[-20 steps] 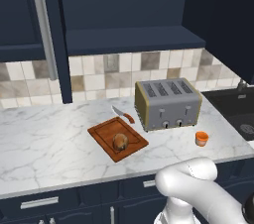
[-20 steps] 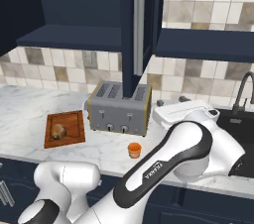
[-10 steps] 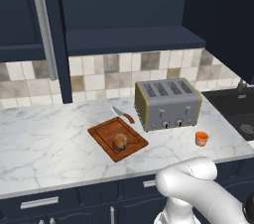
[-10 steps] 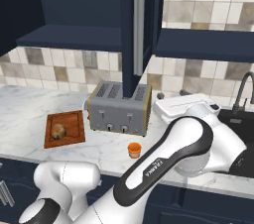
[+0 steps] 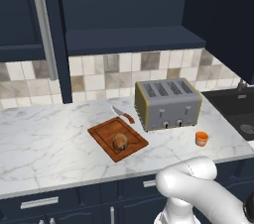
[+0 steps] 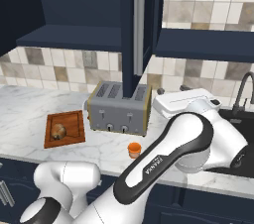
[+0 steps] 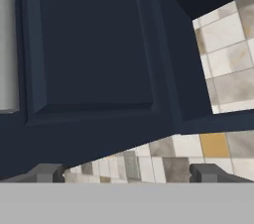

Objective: Pick the bread, place it on the cutting board, pick the jam, place it on the counter, and close the cabinet.

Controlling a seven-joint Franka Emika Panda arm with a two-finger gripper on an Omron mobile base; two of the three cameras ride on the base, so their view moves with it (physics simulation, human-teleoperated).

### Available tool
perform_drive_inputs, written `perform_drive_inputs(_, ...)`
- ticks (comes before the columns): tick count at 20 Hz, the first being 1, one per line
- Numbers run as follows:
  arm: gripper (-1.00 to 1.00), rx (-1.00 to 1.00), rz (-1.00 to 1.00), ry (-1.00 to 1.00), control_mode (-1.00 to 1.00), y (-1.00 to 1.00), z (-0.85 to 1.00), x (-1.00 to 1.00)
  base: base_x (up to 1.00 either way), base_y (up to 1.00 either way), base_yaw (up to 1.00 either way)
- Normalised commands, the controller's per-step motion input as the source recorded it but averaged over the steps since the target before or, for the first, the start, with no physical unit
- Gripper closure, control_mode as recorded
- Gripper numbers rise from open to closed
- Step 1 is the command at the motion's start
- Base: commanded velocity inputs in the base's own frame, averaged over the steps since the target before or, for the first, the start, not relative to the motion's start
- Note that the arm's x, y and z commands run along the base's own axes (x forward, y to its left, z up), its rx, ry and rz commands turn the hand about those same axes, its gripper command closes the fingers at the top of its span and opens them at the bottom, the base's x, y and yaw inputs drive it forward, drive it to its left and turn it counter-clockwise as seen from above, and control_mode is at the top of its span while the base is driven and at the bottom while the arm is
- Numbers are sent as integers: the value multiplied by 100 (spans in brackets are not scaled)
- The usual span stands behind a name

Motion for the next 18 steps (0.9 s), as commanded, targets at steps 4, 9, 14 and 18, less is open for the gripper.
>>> perform_drive_inputs(4,-100,0,2,-2,-100,0,14,-1,0,0,0)
perform_drive_inputs(9,-100,0,4,-5,-100,0,12,-7,0,0,0)
perform_drive_inputs(14,-100,0,6,-6,-100,0,18,-19,0,0,0)
perform_drive_inputs(18,-100,0,5,-3,-100,0,15,-21,0,0,0)
